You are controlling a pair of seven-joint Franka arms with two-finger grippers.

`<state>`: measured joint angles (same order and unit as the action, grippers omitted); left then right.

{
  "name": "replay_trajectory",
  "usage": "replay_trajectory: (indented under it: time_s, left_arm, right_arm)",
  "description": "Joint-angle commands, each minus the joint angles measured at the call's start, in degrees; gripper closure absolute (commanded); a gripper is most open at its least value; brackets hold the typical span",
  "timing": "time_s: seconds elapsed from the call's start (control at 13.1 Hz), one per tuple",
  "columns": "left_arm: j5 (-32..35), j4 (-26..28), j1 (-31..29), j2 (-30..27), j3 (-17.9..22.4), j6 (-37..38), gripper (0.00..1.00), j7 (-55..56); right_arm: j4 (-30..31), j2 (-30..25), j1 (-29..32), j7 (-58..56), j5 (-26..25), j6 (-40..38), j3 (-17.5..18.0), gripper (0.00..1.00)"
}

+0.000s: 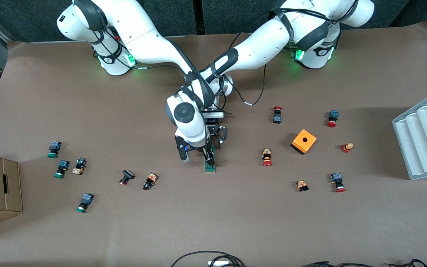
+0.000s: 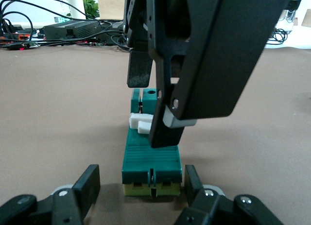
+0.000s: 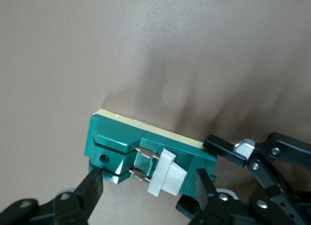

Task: Close load switch with both arms
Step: 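Push the white toggle with the right gripper toward the switch end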

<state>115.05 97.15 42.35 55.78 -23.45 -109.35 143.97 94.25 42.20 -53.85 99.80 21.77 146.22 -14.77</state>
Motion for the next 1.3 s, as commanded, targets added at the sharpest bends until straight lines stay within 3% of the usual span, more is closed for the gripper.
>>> replay_trajectory:
  time_s: [0.0, 0.31, 0.46, 0.84, 1.22]
  left_arm:
    - [0.5, -0.8, 0.6, 0.8, 0.4, 0.7, 0.22, 0.9]
    - [-0.4, -0.9, 0.9, 0.8, 0.2, 0.7, 0.22, 0.9]
    - [-0.4, -0.9, 0.9, 0.8, 0.2, 0.6, 0.22, 0.9]
    - [-1.6, -0.9, 1.1, 0.7, 0.2, 0.7, 0.22, 0.7]
    - [-1.6, -0.9, 1.1, 0.7, 0.2, 0.7, 0.22, 0.6]
  right_arm:
    - [0.9, 0.4, -0.7, -0.5, 2.0, 3.4, -0.3, 0.14]
    - [0.9, 0.8, -0.7, -1.0, 2.0, 4.1, -0.3, 0.15]
    - [0.7, 0.8, -0.6, -1.2, 1.9, 4.1, -0.3, 0.24]
    - [-0.4, 0.3, 0.0, -1.1, 2.0, 3.2, -0.3, 0.35]
    - [-1.8, 0.3, 0.1, -0.7, 2.1, 1.9, -0.5, 0.36]
